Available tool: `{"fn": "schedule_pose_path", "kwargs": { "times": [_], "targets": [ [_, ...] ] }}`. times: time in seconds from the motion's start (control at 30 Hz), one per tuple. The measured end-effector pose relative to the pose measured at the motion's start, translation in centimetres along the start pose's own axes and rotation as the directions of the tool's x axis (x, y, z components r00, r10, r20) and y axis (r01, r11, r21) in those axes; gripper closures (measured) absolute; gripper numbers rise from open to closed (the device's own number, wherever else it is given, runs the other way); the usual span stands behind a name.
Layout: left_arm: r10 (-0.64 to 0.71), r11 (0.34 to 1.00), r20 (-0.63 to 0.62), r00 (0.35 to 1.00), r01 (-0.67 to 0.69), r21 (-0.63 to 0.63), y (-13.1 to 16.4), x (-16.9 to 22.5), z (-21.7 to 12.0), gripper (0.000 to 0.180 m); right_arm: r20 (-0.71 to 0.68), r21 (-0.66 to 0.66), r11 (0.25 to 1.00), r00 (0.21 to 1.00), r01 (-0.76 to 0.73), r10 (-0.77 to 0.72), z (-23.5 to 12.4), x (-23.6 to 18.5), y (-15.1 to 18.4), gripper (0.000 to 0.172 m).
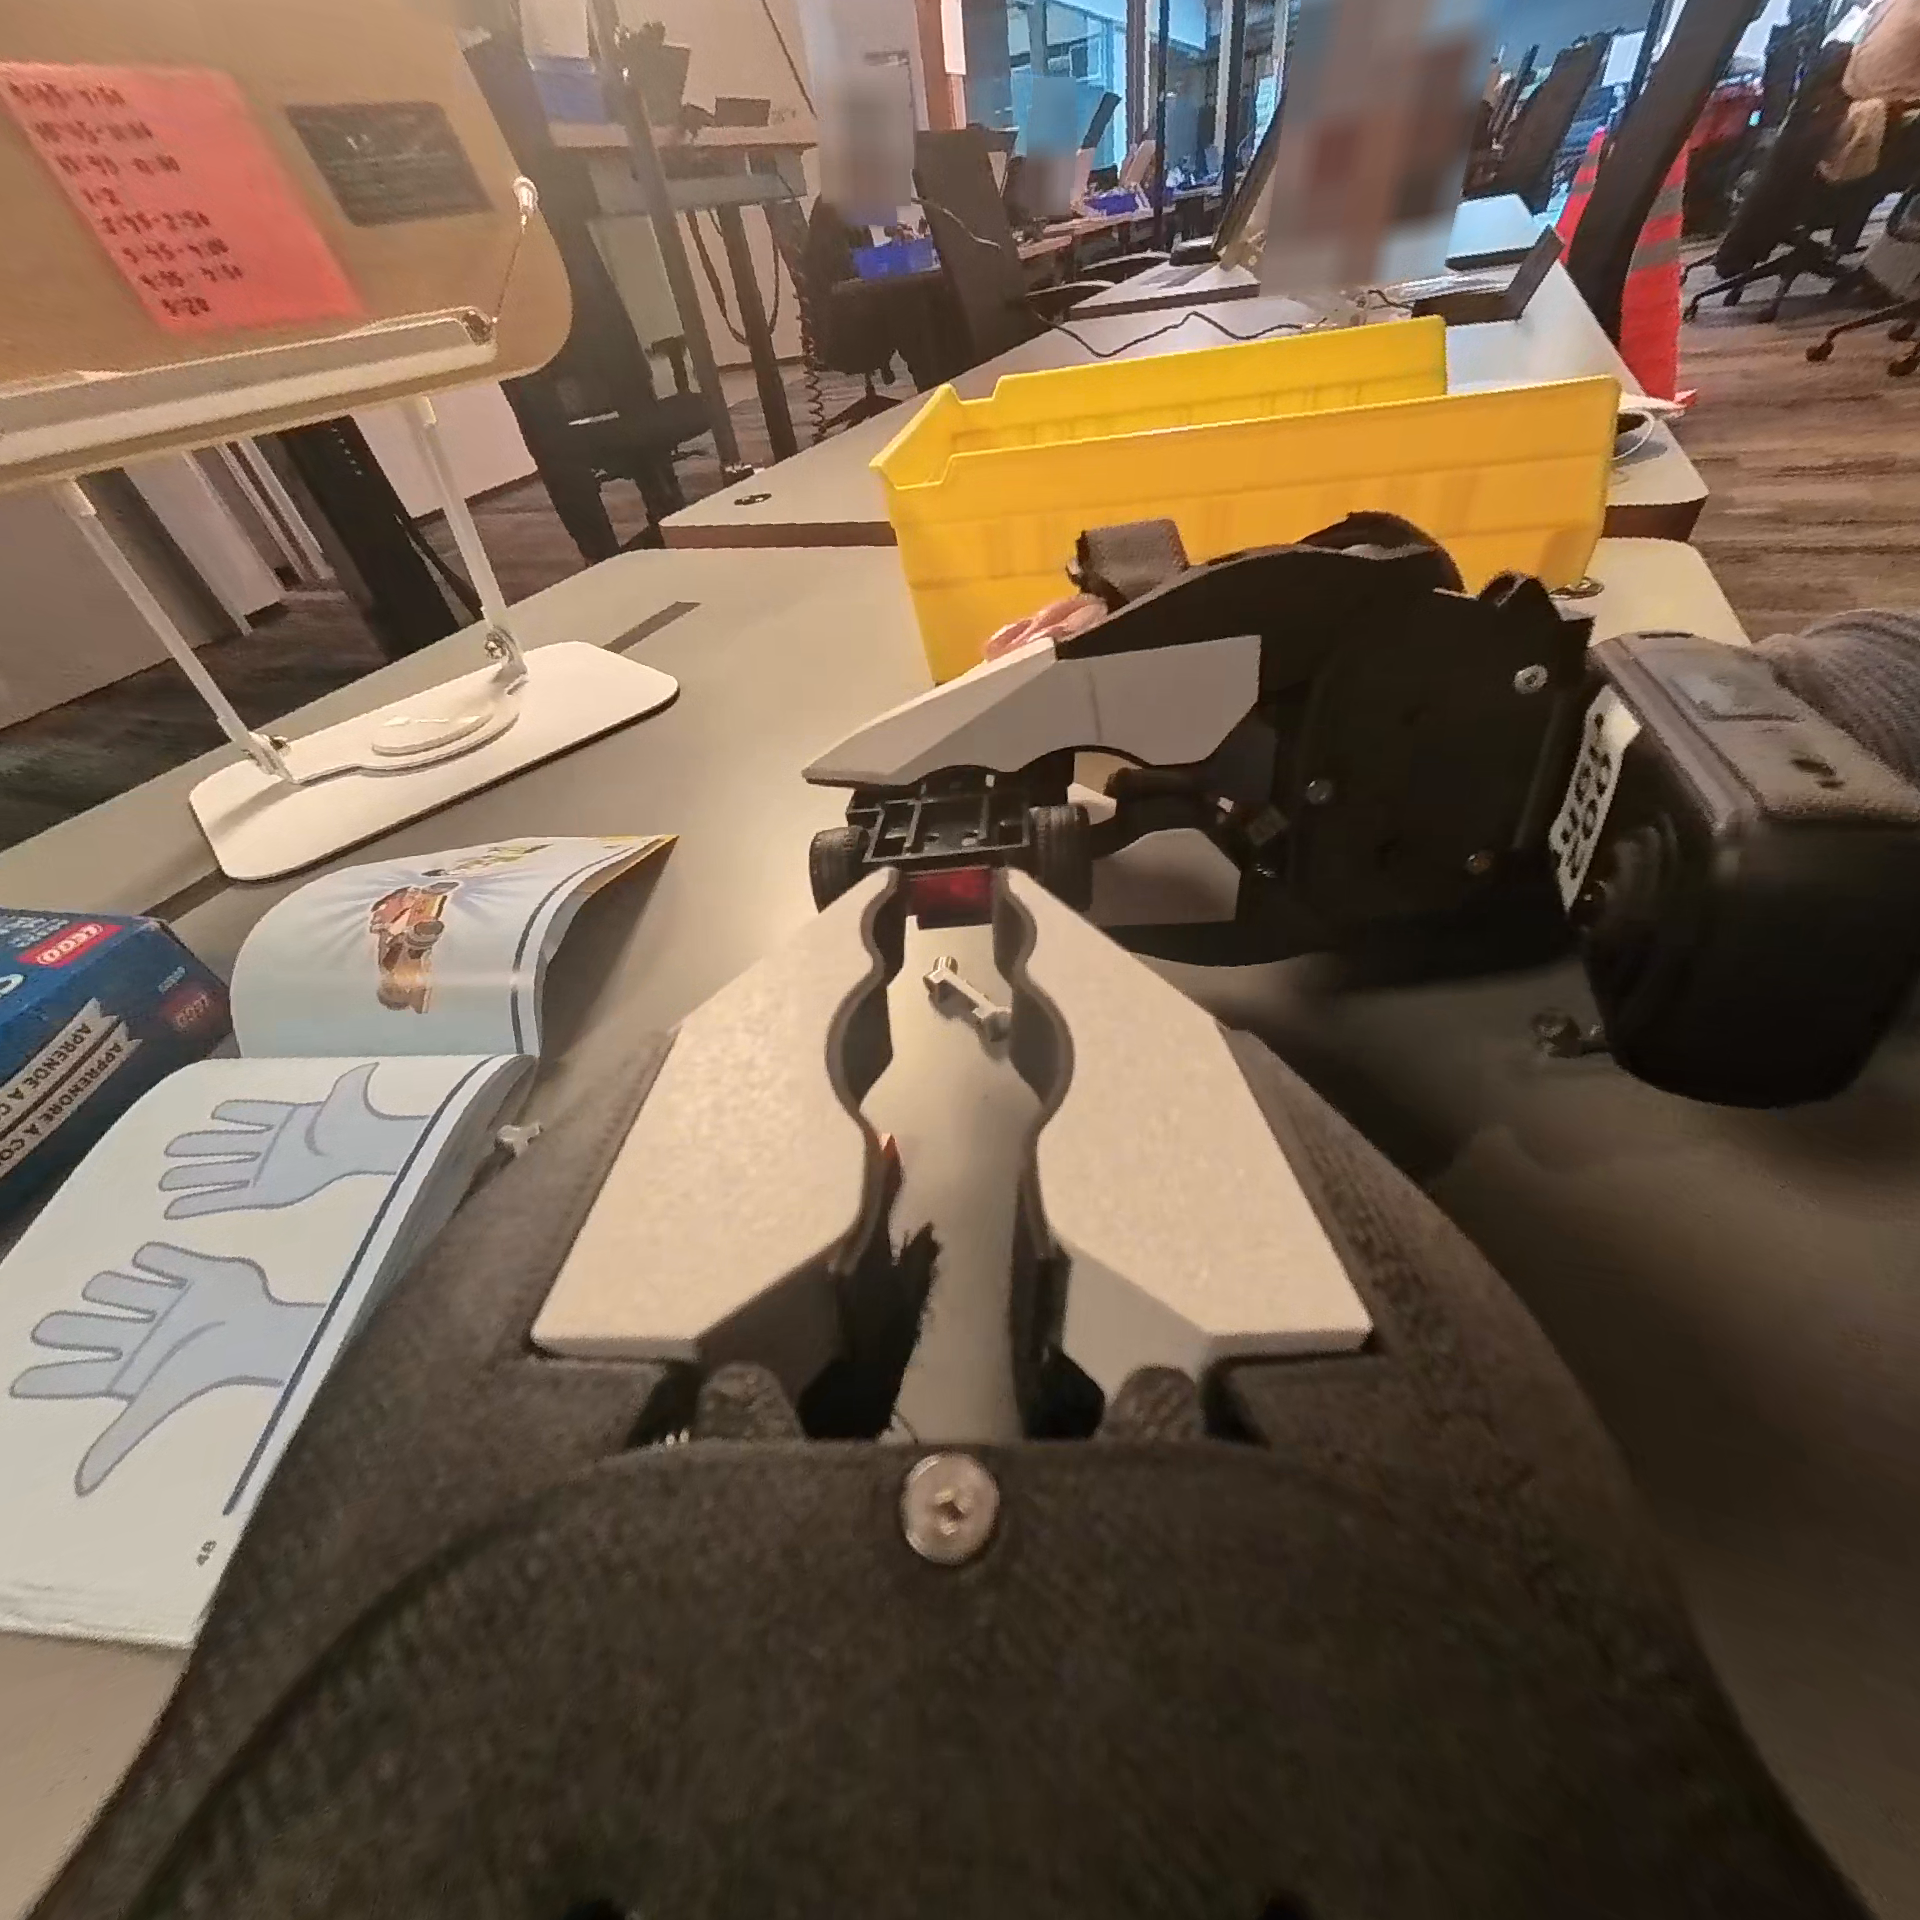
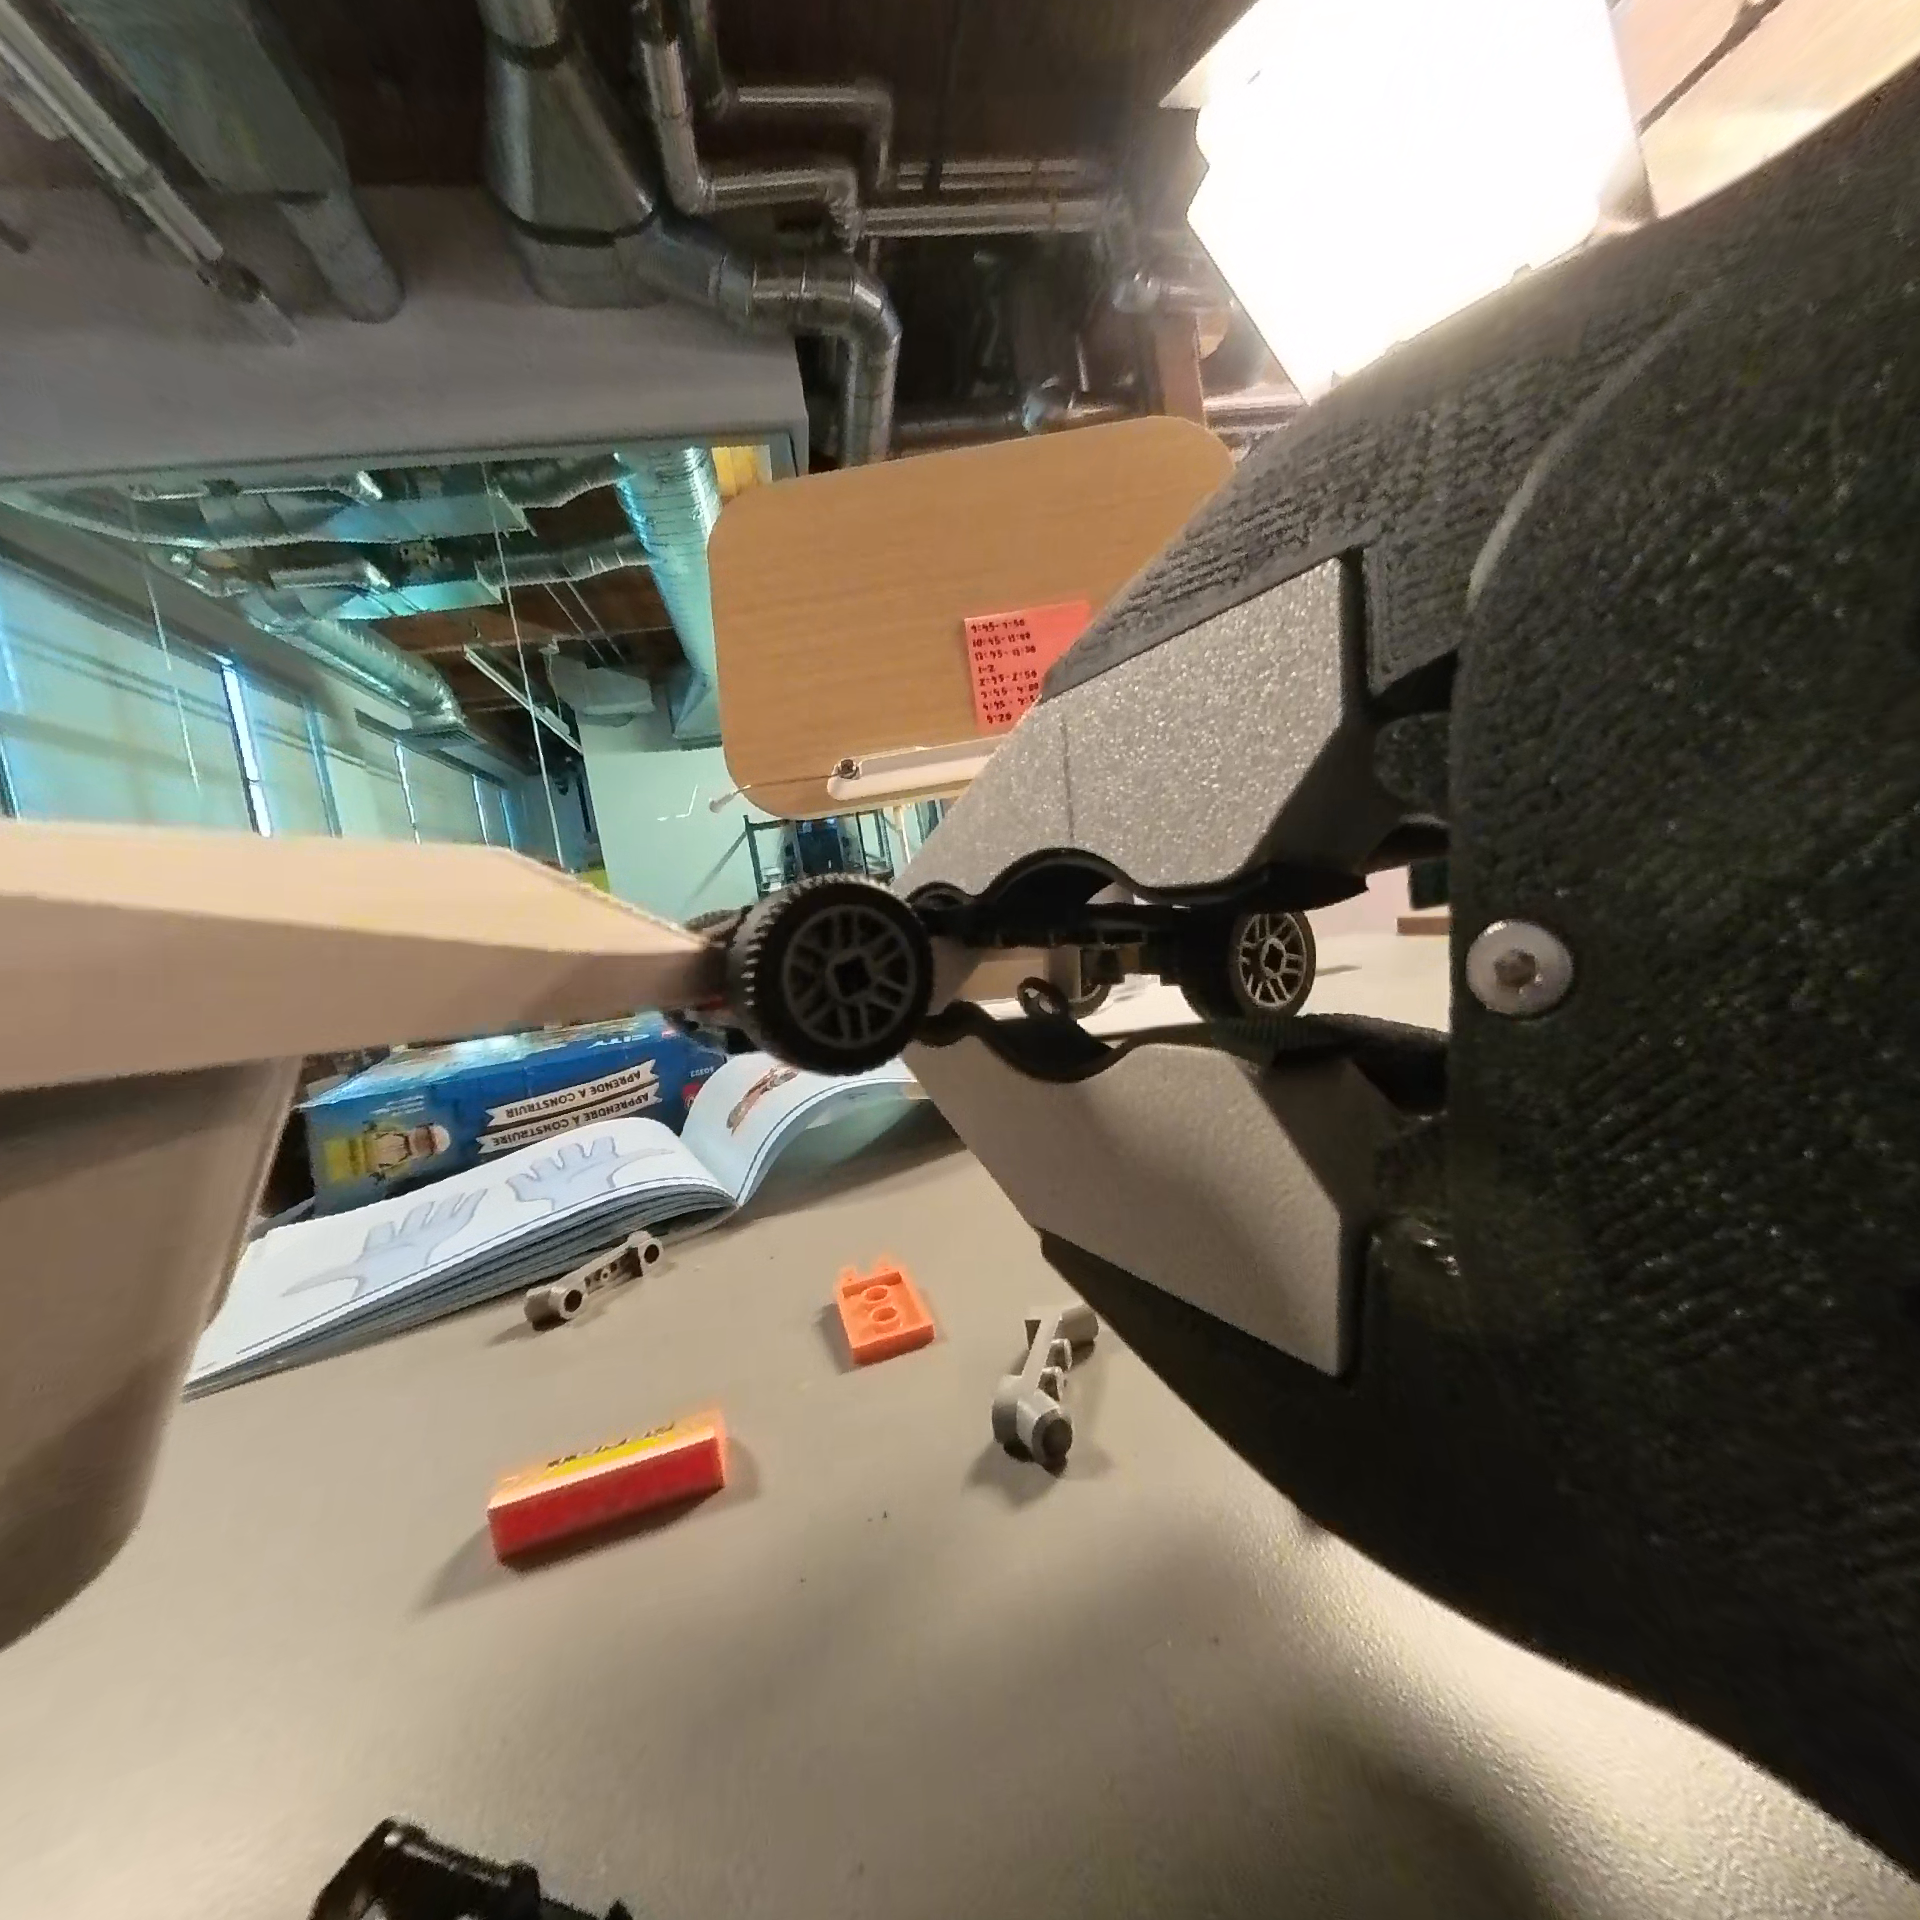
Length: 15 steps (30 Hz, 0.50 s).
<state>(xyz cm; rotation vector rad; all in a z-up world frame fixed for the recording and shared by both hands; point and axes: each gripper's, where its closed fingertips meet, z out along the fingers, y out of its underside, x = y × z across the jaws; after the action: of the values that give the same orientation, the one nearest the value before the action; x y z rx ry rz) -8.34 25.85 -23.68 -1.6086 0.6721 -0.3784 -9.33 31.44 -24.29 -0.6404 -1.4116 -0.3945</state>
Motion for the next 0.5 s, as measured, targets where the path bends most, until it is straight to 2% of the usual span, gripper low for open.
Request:
{"fn": "schedule_pose_path", "kwargs": {
  "times": [0.5],
  "targets": [
    [-0.056,0.998,-0.022,0.998,0.055,-0.037,0.47,0.24,0.23,0.166,-0.011,-0.037,0.998,0.998,0.060,-0.060,0.09,-0.02,0.19,0.160]
  ]
}}
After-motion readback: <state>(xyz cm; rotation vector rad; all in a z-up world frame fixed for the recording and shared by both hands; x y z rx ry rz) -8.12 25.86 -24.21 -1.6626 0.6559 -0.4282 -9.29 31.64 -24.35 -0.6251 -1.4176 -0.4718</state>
